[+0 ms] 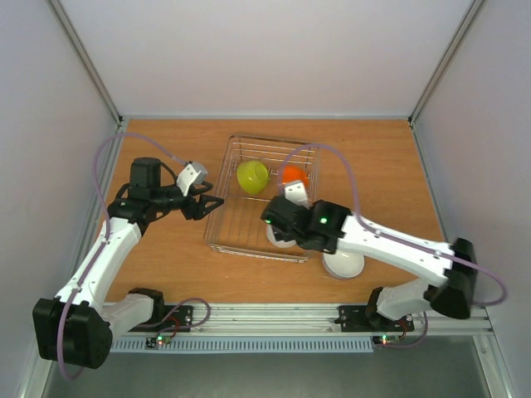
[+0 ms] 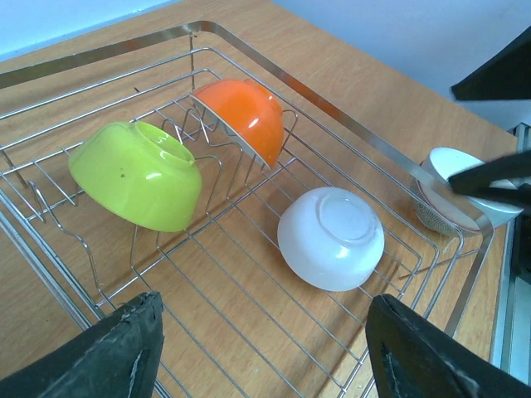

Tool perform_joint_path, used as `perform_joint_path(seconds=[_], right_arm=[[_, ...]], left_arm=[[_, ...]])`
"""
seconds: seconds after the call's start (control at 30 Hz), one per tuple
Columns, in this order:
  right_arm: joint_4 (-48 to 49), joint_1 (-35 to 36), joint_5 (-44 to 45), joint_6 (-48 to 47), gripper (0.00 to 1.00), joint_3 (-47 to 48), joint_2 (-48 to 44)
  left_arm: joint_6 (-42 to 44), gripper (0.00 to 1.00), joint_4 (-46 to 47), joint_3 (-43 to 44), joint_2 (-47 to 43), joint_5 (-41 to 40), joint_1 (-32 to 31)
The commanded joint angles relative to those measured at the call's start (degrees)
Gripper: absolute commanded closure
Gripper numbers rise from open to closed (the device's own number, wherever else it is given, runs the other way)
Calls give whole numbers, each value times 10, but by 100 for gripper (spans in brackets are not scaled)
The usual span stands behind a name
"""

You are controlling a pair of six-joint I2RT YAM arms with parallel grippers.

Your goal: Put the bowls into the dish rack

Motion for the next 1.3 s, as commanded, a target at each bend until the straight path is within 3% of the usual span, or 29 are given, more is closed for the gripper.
perform_joint_path(seconds=[0.0,0.2,0.37,1.13,1.27], right_arm=[[-54,3,58,109,1,-58,-110],[-104,3,20,189,40,-154,-237],[-97,8,-29,199,57,-205,-256],[13,12,-107,193,76,-304,-196],[5,12,-100,199,89,-305,-194]], left_arm=[[6,33,14,2,-3,16,0],[9,33,15,2,3,20,0],[9,33,14,3,4,17,0],[10,33,12,4,6,17,0],[10,33,12,5,7,17,0]])
